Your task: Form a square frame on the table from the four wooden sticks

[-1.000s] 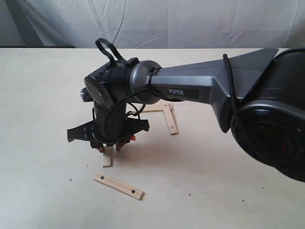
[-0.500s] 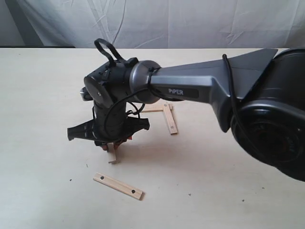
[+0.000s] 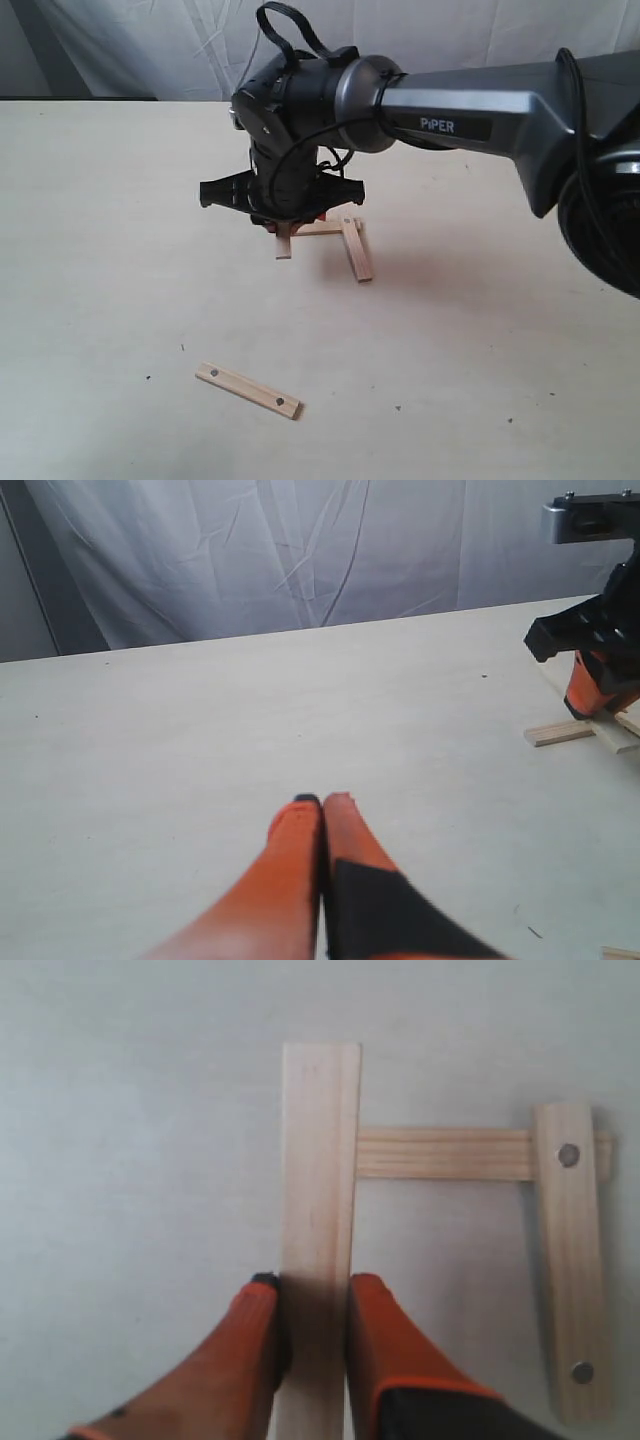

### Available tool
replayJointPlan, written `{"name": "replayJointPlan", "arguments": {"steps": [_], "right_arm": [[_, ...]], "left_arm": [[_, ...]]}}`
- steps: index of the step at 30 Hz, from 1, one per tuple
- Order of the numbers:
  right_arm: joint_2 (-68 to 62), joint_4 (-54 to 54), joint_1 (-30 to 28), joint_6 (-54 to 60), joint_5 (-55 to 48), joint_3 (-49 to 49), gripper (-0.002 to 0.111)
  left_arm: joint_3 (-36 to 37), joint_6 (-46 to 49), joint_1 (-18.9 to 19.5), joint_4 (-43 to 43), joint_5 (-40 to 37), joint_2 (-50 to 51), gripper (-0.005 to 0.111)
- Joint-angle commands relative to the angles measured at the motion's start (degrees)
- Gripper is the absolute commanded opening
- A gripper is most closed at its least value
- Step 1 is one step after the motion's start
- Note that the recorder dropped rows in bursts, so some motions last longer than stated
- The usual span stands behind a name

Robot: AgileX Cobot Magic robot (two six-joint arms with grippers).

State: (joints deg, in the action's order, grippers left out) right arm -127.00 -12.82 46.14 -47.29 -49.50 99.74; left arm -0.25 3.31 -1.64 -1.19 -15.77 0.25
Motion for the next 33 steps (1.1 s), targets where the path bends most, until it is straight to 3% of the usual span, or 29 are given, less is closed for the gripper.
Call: {"name": "replayJointPlan", "arguments": {"steps": [1,20,23,27,33], "right_arm": [[-1.69,-2.93,-0.63,-2.87,0.07,0.01,0.000],[-4.62,-1.44,-0.84,-3.63,2.24,0.01,0.001],[-4.62,-1.28,-0.84,-3.48,2.24,0.01,0.014],[-4.62,-0.75,-0.84,-3.48,2.13,0.01,0.040],[-3.70,0.56,-0.84,-3.34,1.78,0.01,0.044]], "left_arm": [[0.25,-0.13,0.06,0.07,0.45,-0.25,0.000],[0.25,-0.13,0.06,0.07,0.45,-0.25,0.000],[0.25,-0.13,0.06,0.07,0.45,-0.25,0.000],[0.25,-0.13,0.06,0.07,0.45,-0.25,0.000],[0.25,-0.13,0.06,0.07,0.45,-0.25,0.000]]}}
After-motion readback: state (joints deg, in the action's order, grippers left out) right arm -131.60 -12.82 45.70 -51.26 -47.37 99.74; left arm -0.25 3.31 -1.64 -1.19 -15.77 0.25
